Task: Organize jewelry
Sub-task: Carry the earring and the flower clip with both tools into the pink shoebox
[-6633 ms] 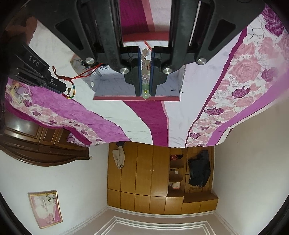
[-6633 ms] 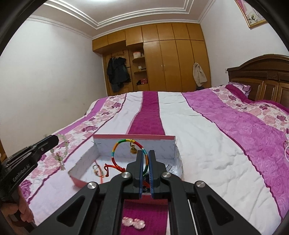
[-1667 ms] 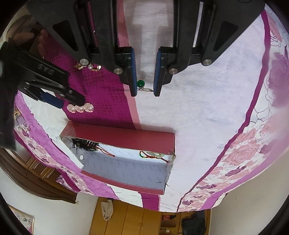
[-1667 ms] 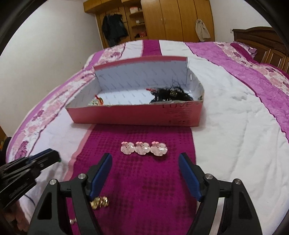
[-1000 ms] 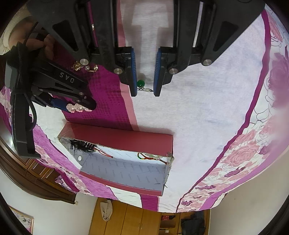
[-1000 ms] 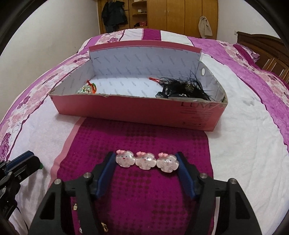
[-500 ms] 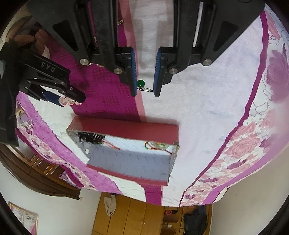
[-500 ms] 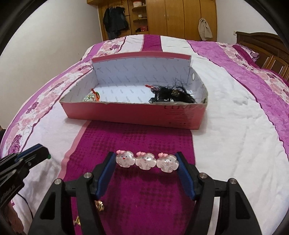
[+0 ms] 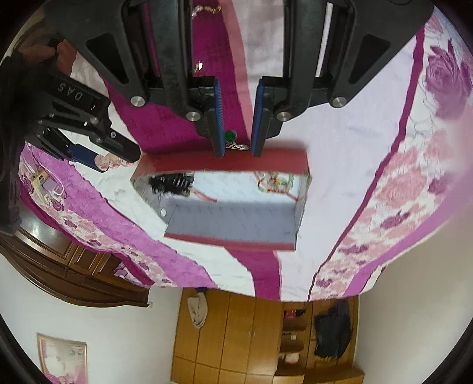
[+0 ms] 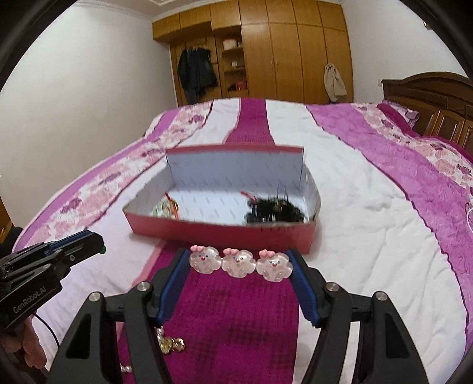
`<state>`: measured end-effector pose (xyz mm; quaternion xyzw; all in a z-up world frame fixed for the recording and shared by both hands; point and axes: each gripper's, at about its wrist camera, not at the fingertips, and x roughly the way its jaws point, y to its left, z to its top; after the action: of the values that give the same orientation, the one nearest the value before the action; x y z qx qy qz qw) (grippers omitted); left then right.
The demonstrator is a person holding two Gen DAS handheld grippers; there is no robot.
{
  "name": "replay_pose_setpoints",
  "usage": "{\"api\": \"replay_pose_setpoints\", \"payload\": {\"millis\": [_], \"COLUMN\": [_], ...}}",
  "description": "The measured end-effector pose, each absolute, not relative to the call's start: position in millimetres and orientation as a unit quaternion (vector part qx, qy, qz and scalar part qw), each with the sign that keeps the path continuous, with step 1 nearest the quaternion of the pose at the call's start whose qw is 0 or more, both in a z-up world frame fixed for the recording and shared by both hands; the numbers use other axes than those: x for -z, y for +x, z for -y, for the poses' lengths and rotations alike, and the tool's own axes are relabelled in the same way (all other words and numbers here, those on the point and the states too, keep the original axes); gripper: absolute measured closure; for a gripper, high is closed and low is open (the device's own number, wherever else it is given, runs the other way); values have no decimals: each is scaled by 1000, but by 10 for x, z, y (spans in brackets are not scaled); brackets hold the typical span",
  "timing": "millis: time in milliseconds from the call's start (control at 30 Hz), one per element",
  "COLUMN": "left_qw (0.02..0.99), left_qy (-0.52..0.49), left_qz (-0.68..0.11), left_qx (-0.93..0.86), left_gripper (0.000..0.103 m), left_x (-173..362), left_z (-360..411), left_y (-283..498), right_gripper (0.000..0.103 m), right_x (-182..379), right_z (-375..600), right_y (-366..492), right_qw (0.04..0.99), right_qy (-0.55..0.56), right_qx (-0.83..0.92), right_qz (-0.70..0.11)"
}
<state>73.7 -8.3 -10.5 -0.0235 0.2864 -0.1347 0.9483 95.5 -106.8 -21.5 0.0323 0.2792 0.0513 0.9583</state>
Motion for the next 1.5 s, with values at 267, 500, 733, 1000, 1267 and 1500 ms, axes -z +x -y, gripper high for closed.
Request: {"api": "replay_pose_setpoints", "payload": {"millis": [267,500,733,1000,1267,1500], "left_qw": [956,962,966,972,977,977], "left_qy": [-18,-15,-12,-5,-22,-26], "left_qz": [-257,-240,-225,-207,-192,-200], "left_qx": [137,133,125,108,89,64], "left_gripper": [94,93,93,93,93,93], "left_x": [-32,-110,-149,-139,-147,-28], "left_z": [164,189,209,253,255,262], "left_y": [864,947,1063,1263,1539,1774], "right_gripper": [34,34,34,34,34,34], "right_x": [85,11,-28,-62,-49,14], "right_z": [1084,1127,1154,1196,1260,1307], "right_y": [987,1053,1138,1349,1617,1899], "right_qw": [967,970,973,978,981,981], "right_qy": [33,34,28,22,20,9], "right_qx": [-51,-51,-51,-44,-22,-6], "right_qz": [-249,-235,-223,-204,-190,-192]}}
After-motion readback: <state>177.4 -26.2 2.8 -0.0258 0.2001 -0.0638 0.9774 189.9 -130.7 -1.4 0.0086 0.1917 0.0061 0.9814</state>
